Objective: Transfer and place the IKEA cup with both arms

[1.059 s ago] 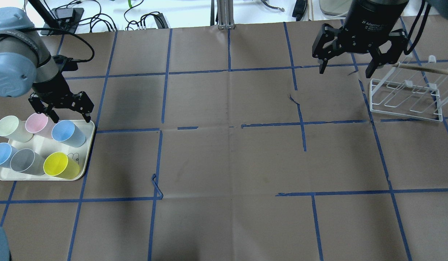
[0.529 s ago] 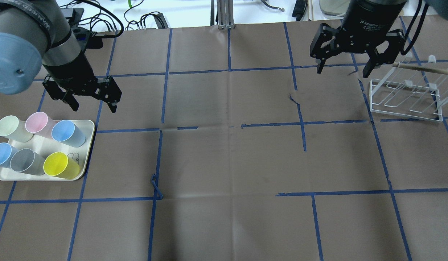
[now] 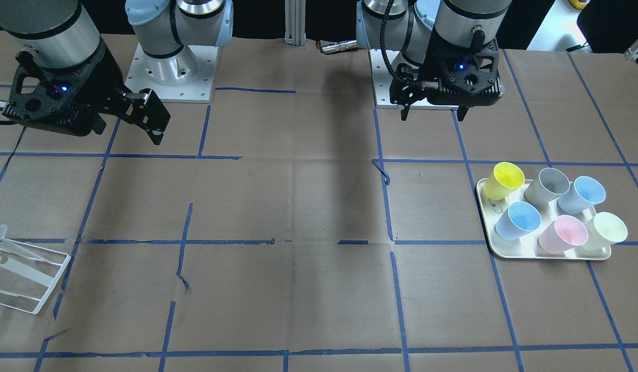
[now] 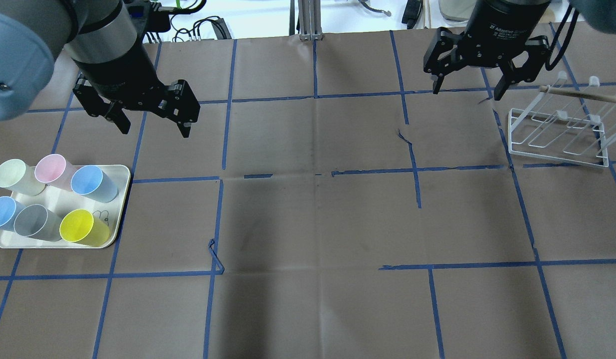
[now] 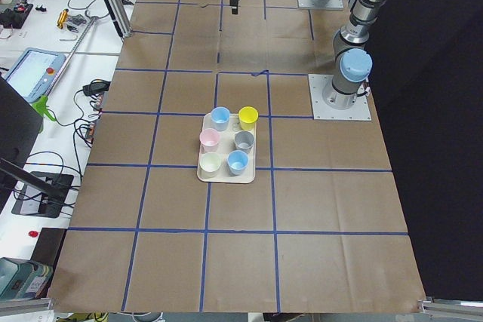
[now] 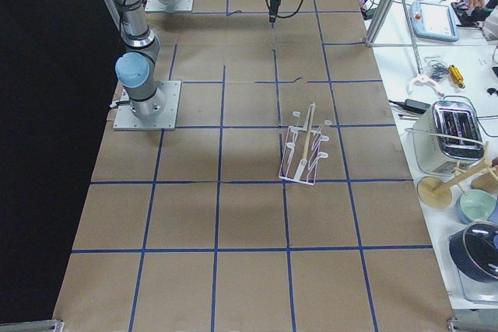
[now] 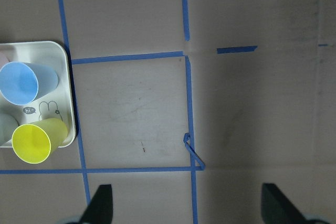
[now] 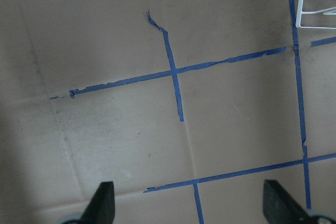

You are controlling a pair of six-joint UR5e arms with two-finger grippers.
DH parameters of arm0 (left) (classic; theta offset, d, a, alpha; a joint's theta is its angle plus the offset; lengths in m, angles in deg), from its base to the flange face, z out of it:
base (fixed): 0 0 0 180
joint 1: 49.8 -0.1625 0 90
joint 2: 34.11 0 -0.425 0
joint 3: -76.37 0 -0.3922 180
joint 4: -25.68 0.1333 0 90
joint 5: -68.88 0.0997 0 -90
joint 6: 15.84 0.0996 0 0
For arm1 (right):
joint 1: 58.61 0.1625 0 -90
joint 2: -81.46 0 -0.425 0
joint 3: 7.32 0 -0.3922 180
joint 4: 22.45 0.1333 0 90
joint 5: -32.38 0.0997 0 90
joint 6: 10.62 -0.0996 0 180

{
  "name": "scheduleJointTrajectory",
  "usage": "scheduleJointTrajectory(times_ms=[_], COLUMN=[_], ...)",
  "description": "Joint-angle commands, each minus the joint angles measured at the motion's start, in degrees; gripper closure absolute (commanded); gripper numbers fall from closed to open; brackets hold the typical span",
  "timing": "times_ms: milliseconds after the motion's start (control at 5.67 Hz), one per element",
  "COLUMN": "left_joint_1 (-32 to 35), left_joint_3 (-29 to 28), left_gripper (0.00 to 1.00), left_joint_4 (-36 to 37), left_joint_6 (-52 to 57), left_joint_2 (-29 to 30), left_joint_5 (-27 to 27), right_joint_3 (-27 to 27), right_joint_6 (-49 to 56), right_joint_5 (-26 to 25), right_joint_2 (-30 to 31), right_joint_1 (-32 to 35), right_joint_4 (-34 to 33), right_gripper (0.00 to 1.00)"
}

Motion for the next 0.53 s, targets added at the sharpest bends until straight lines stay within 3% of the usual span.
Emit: scheduleJointTrajectory(times_ms=[0,353], left_joint_1=[-0.05,-1.28], left_joint_3=[0.55,-0.49], left_gripper=[0.02,0.02], left_joint_4=[0.19,1.42], left_joint_6=[1.34,1.88], left_joint_2=[-0.64,-0.29], left_joint_5=[-0.44,-5.17], right_joint_3=[0.03,0.03], right_joint_6=[0.08,0.00], right_joint_5=[0.00,0.00], right_joint_2=[0.01,0.01], right_joint_1=[0.00,0.00], right_joint_4=[-0.25,-0.25], right_gripper=[0.00,0.00])
